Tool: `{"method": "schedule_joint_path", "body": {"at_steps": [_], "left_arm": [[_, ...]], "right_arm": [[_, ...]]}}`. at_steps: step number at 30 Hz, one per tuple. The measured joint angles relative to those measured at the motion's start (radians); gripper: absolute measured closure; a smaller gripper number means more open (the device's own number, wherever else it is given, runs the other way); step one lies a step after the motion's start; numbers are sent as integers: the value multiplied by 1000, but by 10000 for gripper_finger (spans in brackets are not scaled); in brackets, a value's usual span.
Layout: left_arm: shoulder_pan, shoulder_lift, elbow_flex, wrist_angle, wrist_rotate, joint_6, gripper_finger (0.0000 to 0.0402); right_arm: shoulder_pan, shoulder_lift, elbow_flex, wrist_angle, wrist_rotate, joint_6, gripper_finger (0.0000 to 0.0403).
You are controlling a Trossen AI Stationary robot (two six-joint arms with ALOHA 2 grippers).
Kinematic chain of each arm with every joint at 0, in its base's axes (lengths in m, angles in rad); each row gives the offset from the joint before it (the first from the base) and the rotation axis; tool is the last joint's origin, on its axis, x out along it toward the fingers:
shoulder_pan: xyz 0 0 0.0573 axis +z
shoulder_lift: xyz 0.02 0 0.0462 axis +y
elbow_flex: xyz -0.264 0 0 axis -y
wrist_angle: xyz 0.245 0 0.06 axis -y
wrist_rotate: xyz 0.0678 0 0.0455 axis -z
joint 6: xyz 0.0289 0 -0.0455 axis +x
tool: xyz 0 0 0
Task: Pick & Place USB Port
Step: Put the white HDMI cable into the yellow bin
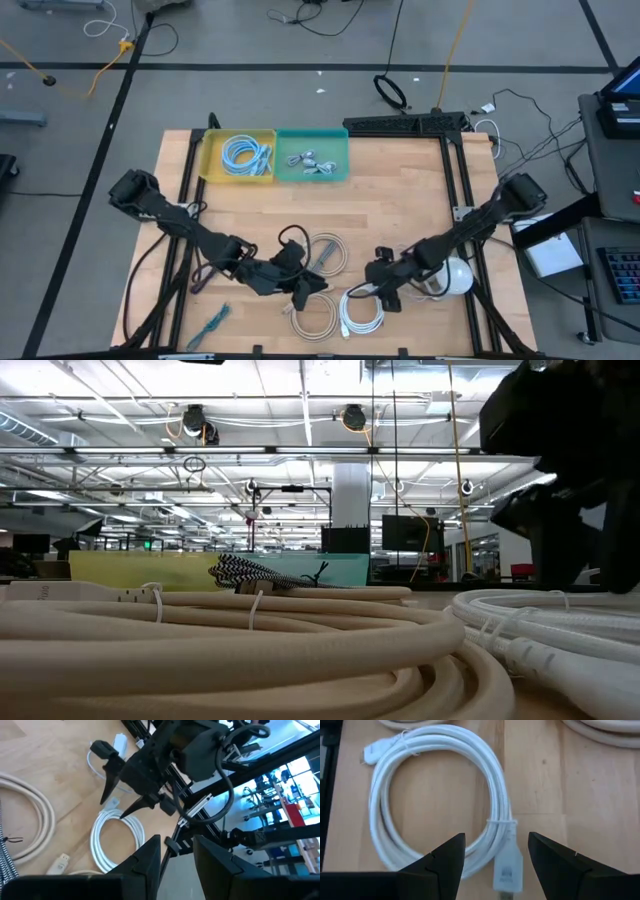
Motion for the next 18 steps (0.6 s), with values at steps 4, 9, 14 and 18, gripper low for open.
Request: {"method": "schedule_joint_path", "body": {"at_steps": [4, 9, 14, 18], "left_arm": [[0, 0, 0, 0, -1, -6, 284], [0, 0, 0, 0, -1, -21, 284], [0, 0, 0, 6, -4, -29, 284], [0, 0, 0, -1, -1, -43, 284]], "right_arm": [[-1, 38, 0, 34, 3, 9, 196], [-1, 64, 1, 31, 4, 23, 260], [-1, 40, 2, 30, 13, 20, 369], [0, -38, 14, -39, 97, 64, 369]]}}
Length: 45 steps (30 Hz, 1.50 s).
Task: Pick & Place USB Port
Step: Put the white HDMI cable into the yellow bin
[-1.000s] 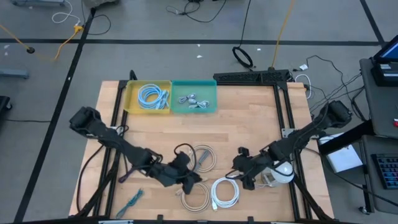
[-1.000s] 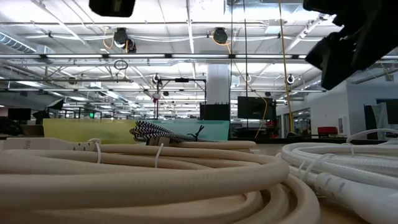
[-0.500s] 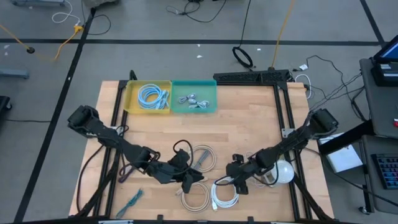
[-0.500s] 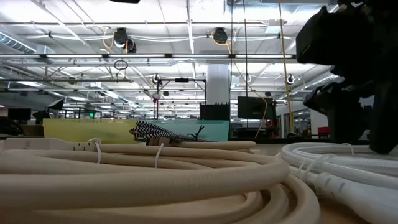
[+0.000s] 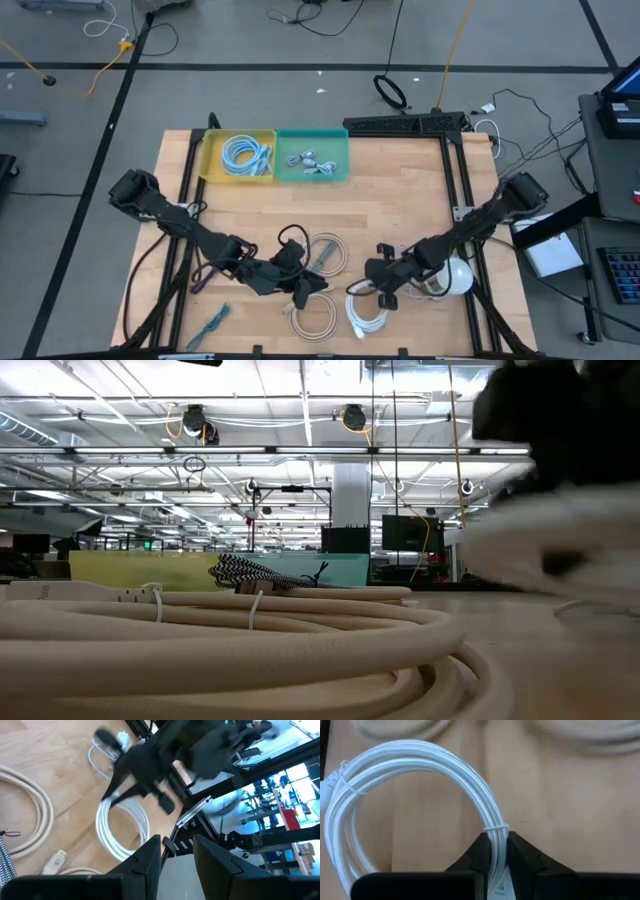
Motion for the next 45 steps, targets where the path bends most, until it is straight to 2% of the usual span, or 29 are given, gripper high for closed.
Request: {"method": "schedule_joint_path", "body": {"at_steps": [4, 7, 12, 14, 17, 19, 25, 27, 33, 40, 45], "left_arm": [[0, 0, 0, -31, 0, -56, 284], [14, 0, 0, -121, 23, -184, 284], [80, 0, -1, -262, 81, -325, 282], [138, 0, -4, -204, 131, -307, 275], [231, 0, -20, 56, 250, -211, 257], [278, -2, -22, 165, 303, -175, 240], [364, 1, -24, 243, 507, -140, 192], [366, -1, -24, 256, 536, -139, 180], [358, -1, -24, 279, 555, -126, 170], [346, 0, -24, 132, 520, -120, 169], [343, 0, -24, 155, 499, -117, 169]], "right_arm": [[2, -109, 74, -151, 112, 1, 369], [12, -179, 168, -300, 207, -27, 369], [36, -219, 370, -528, 367, -93, 369], [50, -208, 441, -604, 424, -121, 369], [61, -189, 519, -685, 492, -157, 369], [69, -185, 540, -718, 529, -162, 369], [70, -184, 545, -815, 553, -111, 369], [70, -184, 545, -838, 553, -89, 369], [70, -184, 545, -852, 555, -89, 369], [63, -184, 545, -782, 554, -152, 369], [38, -184, 545, -756, 553, -191, 369]]}}
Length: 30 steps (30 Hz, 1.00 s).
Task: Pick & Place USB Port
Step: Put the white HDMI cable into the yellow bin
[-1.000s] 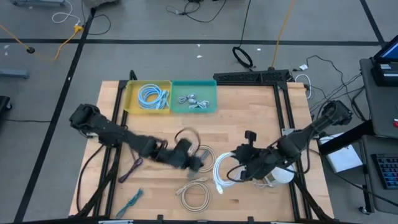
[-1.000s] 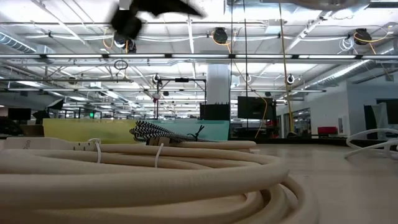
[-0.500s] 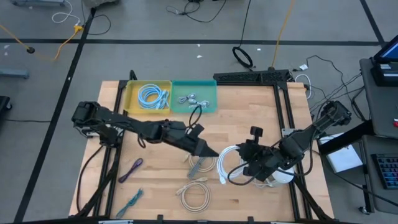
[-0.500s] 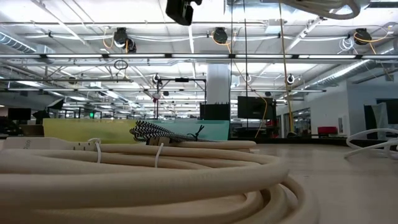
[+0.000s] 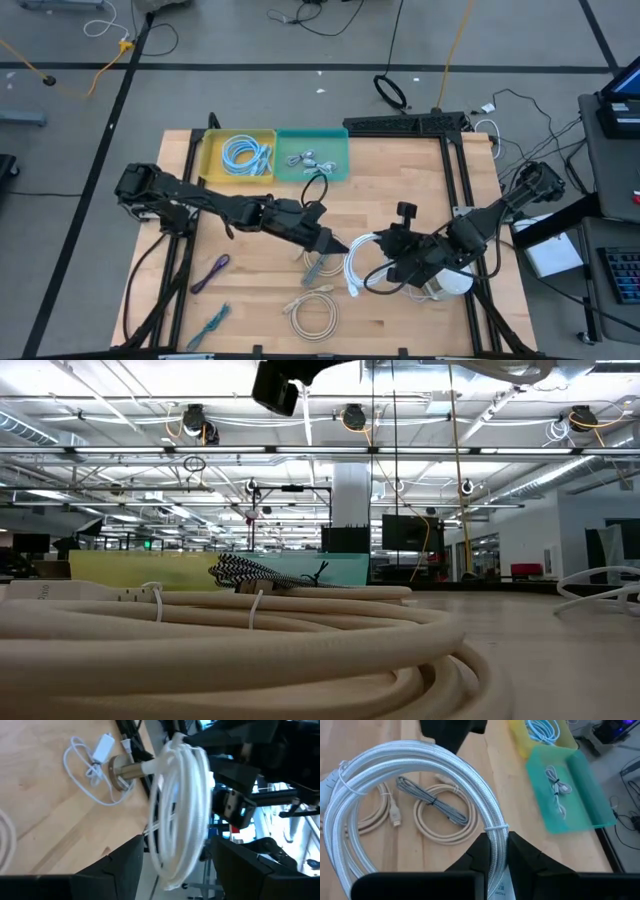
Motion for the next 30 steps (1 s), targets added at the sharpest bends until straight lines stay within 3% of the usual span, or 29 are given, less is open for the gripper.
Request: {"method": "schedule_joint_path", "body": {"at_steps": [14, 17, 21, 25, 30], "left_arm": [[0, 0, 0, 69, -12, 17, 179], [0, 0, 0, 57, -23, 9, 227], [0, 0, 0, 42, -29, 28, 356], [5, -3, 2, -17, -38, 30, 363], [51, -25, 0, -218, -42, 50, 363]], "right_arm": [[-110, -2, 0, 70, -31, -82, 369], [-120, -1, -1, 82, -34, -88, 369], [-127, -1, -1, 102, -34, -90, 365], [-124, -3, -3, 153, -65, -115, 315], [-86, -45, -2, 306, -170, -119, 258]]}}
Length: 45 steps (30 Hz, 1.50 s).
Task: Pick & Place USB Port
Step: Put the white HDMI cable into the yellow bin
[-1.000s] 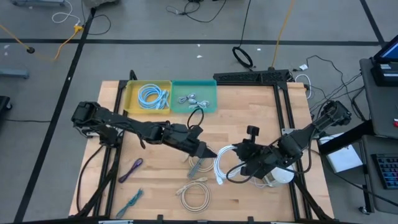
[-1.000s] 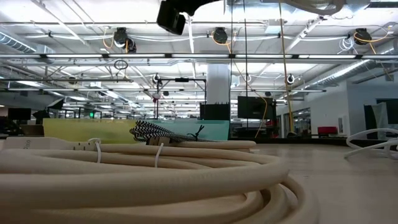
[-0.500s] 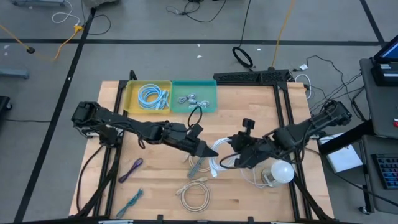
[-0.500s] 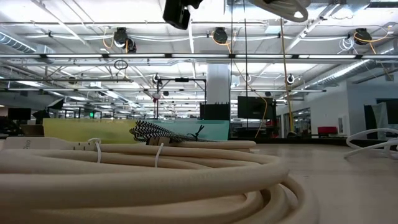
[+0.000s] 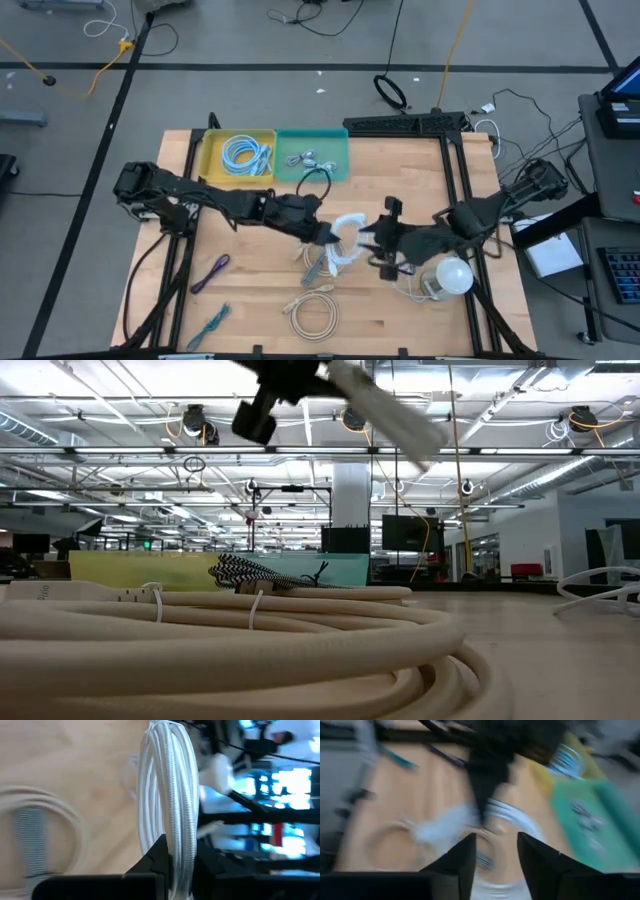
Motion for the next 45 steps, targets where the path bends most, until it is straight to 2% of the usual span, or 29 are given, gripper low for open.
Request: {"method": "schedule_joint_path", "body": {"at_steps": [5, 7, 12, 16, 20, 24, 26, 32, 35, 40, 45], "left_arm": [[91, -104, 0, -307, -76, 43, 363], [151, -165, 0, -457, -159, 57, 363], [333, -335, 1, -680, -329, 92, 363], [483, -458, 1, -783, -410, 103, 363], [605, -573, -68, -789, -402, 105, 363], [675, -693, -236, -717, -370, 78, 363], [692, -757, -356, -619, -356, 60, 363], [725, -901, -727, -53, -348, -29, 363], [739, -911, -861, 134, -362, -77, 363], [742, -911, -959, 184, -400, -134, 363], [776, -911, -971, 185, -446, -127, 363]], "right_arm": [[55, -57, 0, 118, -13, -1, 239], [73, -82, 1, 131, -10, 16, 240], [119, -112, 1, 121, 21, 43, 252], [152, -112, 1, 109, 60, 55, 262], [170, -107, 1, 95, 70, 70, 268], [184, -106, 0, 78, 93, 78, 269], [186, -107, 0, 74, 99, 78, 269], [185, -106, 0, 73, 97, 89, 269], [185, -106, 0, 72, 94, 105, 269], [185, -106, 0, 59, 91, 152, 269], [188, -106, 0, 61, 89, 168, 269]]}}
